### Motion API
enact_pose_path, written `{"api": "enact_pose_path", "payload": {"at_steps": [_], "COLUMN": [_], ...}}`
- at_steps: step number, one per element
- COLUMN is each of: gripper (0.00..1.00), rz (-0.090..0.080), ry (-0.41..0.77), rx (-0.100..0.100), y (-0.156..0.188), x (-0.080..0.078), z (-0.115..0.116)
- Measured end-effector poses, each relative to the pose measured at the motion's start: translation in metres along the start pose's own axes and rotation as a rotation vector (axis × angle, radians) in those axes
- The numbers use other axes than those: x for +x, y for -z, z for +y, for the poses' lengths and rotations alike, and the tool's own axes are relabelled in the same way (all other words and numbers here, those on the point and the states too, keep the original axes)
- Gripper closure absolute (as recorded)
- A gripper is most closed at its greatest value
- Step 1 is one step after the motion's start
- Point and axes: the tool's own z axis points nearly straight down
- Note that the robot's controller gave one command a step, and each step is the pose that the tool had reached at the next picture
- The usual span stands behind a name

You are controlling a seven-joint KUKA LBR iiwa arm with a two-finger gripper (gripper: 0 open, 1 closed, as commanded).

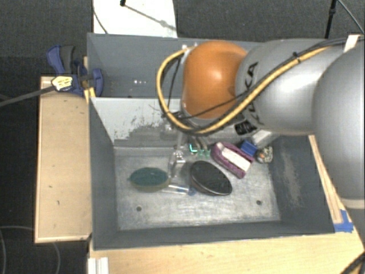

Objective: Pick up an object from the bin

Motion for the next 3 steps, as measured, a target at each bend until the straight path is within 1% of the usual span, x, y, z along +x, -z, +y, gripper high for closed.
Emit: {"api": "enact_pose_path", "payload": {"at_steps": [1,2,3], "gripper": [0.0,1.0,1.0], "rz": [-0.01,-0.015,-0.017], "ry": [0.171,0.163,0.196], "rx": [-0.002,-0.003,-0.002], "y": [-0.1,-0.097,0.072], "x": [0.044,0.042,0.012], "z": [0.032,0.031,0.032]}}
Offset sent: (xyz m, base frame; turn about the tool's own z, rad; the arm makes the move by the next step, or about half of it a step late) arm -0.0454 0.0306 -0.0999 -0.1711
